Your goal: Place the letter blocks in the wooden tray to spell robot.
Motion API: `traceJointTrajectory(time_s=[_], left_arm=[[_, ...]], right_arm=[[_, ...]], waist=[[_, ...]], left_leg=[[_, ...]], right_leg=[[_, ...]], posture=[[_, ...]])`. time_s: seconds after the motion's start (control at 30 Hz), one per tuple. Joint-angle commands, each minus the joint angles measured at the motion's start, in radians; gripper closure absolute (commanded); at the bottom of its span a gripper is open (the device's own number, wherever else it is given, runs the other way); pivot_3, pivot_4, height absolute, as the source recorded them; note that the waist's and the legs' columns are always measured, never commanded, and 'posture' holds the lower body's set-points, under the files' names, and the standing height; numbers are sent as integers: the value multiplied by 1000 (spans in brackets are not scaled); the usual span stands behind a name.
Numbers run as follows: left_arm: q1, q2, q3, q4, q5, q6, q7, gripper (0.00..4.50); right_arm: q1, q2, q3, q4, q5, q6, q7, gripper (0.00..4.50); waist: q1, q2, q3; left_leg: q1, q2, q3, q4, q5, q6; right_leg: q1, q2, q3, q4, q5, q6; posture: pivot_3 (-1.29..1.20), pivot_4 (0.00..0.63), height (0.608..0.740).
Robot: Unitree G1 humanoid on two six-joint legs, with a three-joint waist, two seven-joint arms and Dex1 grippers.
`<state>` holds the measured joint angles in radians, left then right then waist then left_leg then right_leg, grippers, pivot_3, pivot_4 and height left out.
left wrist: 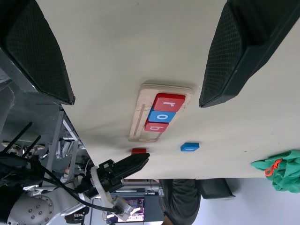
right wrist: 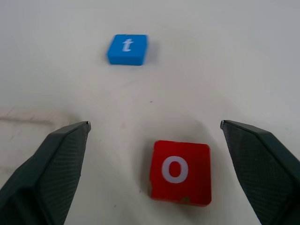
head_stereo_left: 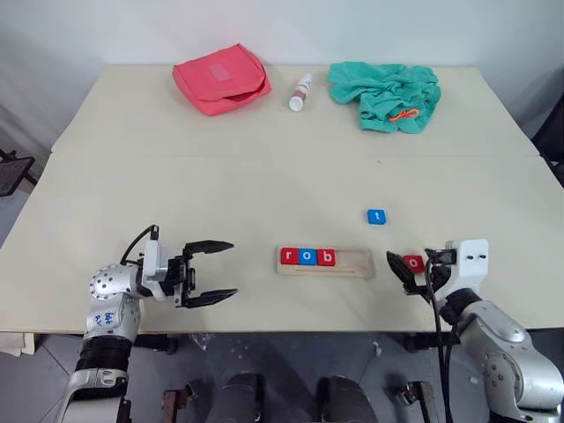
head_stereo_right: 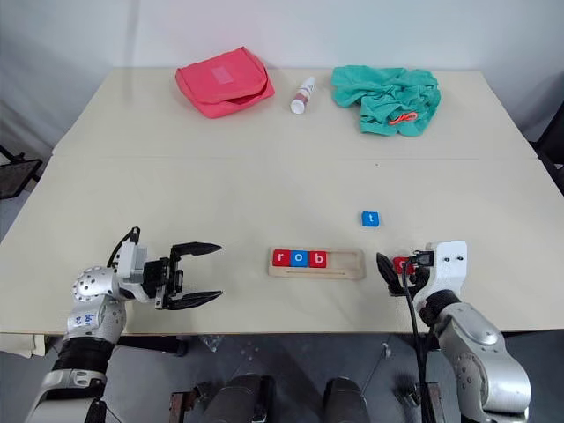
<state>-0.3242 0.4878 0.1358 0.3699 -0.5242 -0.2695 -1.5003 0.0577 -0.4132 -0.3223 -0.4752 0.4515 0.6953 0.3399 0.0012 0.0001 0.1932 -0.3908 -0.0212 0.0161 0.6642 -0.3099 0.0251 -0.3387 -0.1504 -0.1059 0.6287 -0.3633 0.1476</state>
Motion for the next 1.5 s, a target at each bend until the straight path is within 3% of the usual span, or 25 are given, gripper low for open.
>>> traceJointTrajectory(time_s=[0.03, 0.23, 0.4, 0.5, 0.8, 1.07, 1.17, 1.4, 1.5], left_arm=[[23, 9, 3, -46, -23, -4, -29, 0], [49, -3, 1, -71, -22, -8, -13, 0], [71, -19, -4, -87, -18, -17, -9, 0], [84, -22, -3, -102, -21, -16, -6, 0], [178, -20, 16, -191, -26, -8, 33, 0], [244, -19, 20, -261, -30, 0, 80, 0], [255, -17, 23, -271, -32, -1, 90, 0], [256, -15, 19, -273, -31, -3, 99, 0], [244, -20, 16, -262, -30, -6, 98, 0]], right_arm=[[25, -140, -7, -8, 11, -37, 160, 46], [12, -357, 12, 85, -22, -123, 383, 46], [-76, -574, 112, 256, -89, -264, 649, 46], [-141, -642, 179, 367, -140, -363, 763, 46], [-478, -641, 396, 743, -313, -612, 982, 46], [-598, -590, 471, 879, -370, -701, 1060, 46], [-612, -586, 493, 902, -387, -720, 1092, 655], [-637, -568, 499, 928, -402, -716, 1093, 2991], [-656, -563, 469, 867, -370, -623, 1074, 3056]], waist=[[-1, 0, 0], [-1, 0, 0], [-1, 0, 0], [-1, 0, 0], [-5, 0, 0], [0, 0, 0], [0, 0, 0], [-3, 0, 0], [-3, 0, 0]], left_leg=[[0, 0, 0, 0, 0, 0], [0, 1, 1, 0, 0, 0], [0, 1, 2, 0, 0, 1], [0, 1, 2, 1, 0, 1], [0, 1, 2, 1, 0, 1], [0, 1, 0, 2, 0, 0], [0, 1, 0, 2, 0, 0], [1, 2, 0, 3, 0, 0], [1, 2, 0, 3, 0, 0]], right_leg=[[0, 0, 0, 0, 0, 0], [1, 0, -1, -1, 0, 0], [1, 0, -1, -2, 0, 0], [2, 0, -1, -3, 0, 0], [2, 0, -2, -3, 0, 0], [2, 0, -2, -3, 0, 0], [3, 0, -3, -3, 0, 0], [4, 0, -3, -4, 0, 0], [5, 0, -3, -4, 0, 0]], posture=[[0, 150, 740], [0, 150, 740], [0, 150, 740], [0, 150, 740], [0, 150, 740], [0, 150, 740], [0, 150, 740], [0, 150, 740], [0, 150, 740]])
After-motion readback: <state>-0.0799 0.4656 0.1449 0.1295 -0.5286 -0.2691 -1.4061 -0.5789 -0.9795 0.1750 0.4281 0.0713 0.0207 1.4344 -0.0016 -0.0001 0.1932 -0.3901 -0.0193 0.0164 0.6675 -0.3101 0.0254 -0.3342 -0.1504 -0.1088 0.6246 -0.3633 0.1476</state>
